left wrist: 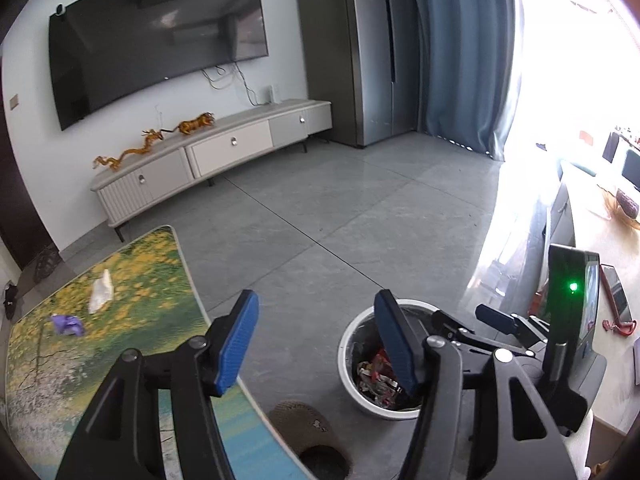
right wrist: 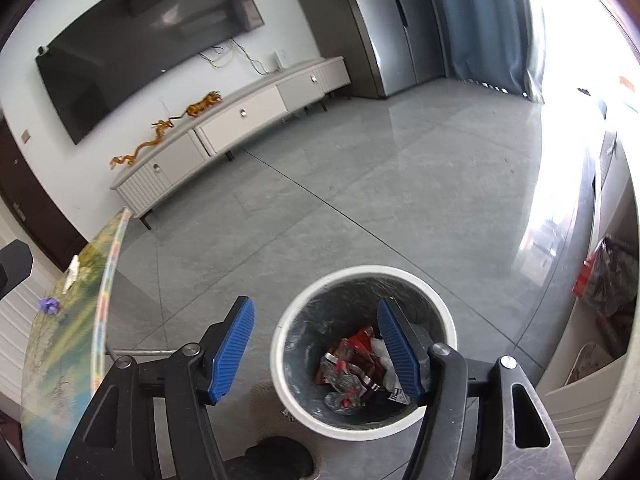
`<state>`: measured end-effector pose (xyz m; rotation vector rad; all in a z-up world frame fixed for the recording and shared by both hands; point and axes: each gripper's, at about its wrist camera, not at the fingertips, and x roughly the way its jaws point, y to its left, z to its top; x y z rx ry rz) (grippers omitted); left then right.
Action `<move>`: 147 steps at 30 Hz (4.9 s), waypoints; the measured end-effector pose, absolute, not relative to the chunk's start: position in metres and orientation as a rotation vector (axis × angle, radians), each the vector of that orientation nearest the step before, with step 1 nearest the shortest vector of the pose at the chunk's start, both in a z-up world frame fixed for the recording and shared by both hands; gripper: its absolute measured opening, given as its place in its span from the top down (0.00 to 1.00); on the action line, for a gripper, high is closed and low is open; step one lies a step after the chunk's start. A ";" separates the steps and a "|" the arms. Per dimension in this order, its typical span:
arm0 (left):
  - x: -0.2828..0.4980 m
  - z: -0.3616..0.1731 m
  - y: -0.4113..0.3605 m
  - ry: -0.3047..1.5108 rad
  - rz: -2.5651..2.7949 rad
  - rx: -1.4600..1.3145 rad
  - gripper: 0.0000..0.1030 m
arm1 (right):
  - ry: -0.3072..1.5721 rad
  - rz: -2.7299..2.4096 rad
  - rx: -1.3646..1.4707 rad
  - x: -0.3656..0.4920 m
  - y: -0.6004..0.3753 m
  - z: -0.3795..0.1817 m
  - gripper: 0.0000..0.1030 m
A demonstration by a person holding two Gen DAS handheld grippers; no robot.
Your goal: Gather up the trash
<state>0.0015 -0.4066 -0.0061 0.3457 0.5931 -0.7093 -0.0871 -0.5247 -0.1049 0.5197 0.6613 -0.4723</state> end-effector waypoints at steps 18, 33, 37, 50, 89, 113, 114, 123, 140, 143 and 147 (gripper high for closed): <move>-0.031 0.054 -0.271 0.435 -0.557 0.215 0.42 | 0.571 -0.367 0.327 -0.093 -0.428 -0.022 0.34; -0.044 0.053 -0.184 0.453 -0.501 0.157 0.42 | 0.527 -0.288 0.162 -0.099 -0.352 0.026 0.30; -0.034 0.046 -0.157 0.481 -0.456 0.127 0.42 | 0.514 -0.260 0.123 -0.098 -0.333 0.035 0.28; 0.033 0.007 -0.079 0.618 -0.289 0.063 0.42 | 0.517 -0.160 0.107 -0.058 -0.314 0.037 0.27; 0.310 -0.105 -0.127 0.929 -0.369 -0.025 0.60 | 0.789 0.187 0.182 0.273 -0.279 -0.086 0.33; 0.263 -0.094 -0.106 0.870 -0.383 -0.005 0.82 | 0.852 0.266 0.178 0.279 -0.255 -0.110 0.95; 0.256 -0.090 -0.104 0.859 -0.381 -0.002 0.82 | 0.848 0.269 0.179 0.273 -0.255 -0.108 0.95; 0.196 -0.065 -0.088 0.810 -0.356 -0.002 0.82 | 0.782 0.304 0.188 0.193 -0.250 -0.073 0.95; 0.101 -0.029 -0.065 0.753 -0.338 -0.045 0.82 | 0.762 0.287 0.179 0.085 -0.255 -0.045 0.94; 0.095 -0.030 -0.061 0.753 -0.335 -0.052 0.82 | 0.806 0.271 0.149 0.090 -0.247 -0.060 0.72; 0.092 -0.034 -0.056 0.757 -0.333 -0.057 0.82 | 0.841 0.237 0.097 0.099 -0.235 -0.080 0.52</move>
